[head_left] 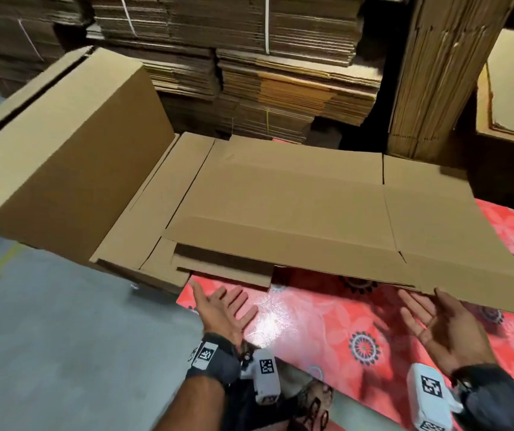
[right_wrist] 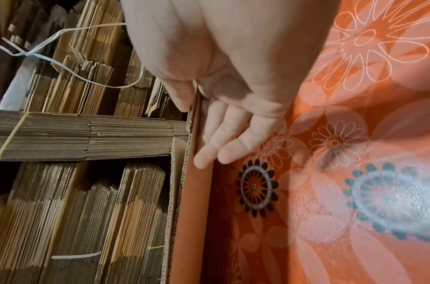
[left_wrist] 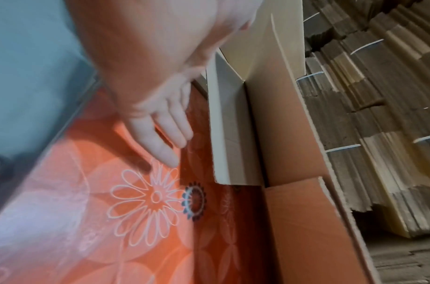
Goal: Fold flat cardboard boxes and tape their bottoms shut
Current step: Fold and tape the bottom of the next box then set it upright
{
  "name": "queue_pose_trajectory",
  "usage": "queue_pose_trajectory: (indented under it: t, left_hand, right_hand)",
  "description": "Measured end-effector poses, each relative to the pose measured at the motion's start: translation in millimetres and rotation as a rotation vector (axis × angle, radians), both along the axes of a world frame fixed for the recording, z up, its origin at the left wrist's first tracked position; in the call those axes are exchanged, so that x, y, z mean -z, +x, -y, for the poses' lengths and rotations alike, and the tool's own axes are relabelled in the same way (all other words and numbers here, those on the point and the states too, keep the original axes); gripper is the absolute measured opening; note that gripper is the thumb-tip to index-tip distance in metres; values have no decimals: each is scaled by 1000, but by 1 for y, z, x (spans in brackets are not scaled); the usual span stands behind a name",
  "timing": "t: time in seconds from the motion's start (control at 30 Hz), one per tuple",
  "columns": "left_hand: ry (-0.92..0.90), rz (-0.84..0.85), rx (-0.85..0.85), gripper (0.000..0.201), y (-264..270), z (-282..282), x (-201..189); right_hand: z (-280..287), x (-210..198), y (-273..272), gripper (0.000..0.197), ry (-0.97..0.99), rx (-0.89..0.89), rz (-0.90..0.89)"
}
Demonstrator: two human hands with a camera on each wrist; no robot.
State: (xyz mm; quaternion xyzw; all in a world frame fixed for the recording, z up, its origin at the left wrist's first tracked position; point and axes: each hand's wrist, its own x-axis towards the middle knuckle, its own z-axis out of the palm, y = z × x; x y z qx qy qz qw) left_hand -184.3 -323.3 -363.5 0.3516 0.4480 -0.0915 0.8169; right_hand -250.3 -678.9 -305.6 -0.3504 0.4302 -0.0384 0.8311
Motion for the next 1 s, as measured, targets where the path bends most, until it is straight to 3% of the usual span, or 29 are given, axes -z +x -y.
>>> queue_pose_trajectory:
  t: [0.1,0.2,0.37,0.47,0.6,0.7,0.77,0.87,1.0]
  left_hand:
    - [-145,115,-37,110,5,4,-9]
    - [-164,181,-35,107,15,9,-27]
    - [-56,113,186,101,38,7,-40]
    - [58,65,383,62,48,5,-59]
    - [88,172,320,34,60,-9,-81]
    - [27,361,308,32,69,-15,-118]
    - [11,493,357,11,74,-12,-155]
    - [-35,676,348,29,75,6,-212]
    - [-88,819,367,18,75,33,-276]
  right_hand:
    - [-1,2,-2,13,-30,-49,-26]
    - [-3,11,-6,14,-63,-75,-64]
    - [-16,13,-9,17,-52,12,-59]
    - [-25,4,-10,15,-44,68,-62]
    - [-31,-13,-8,8,-19,160,-9]
    - [-30,-53,3,14,-23,237,155]
    - [-29,-96,16,14,-60,242,244]
    - [-22,-160,33,16,-169,235,346]
    - [-3,-225,36,4,-389,288,350]
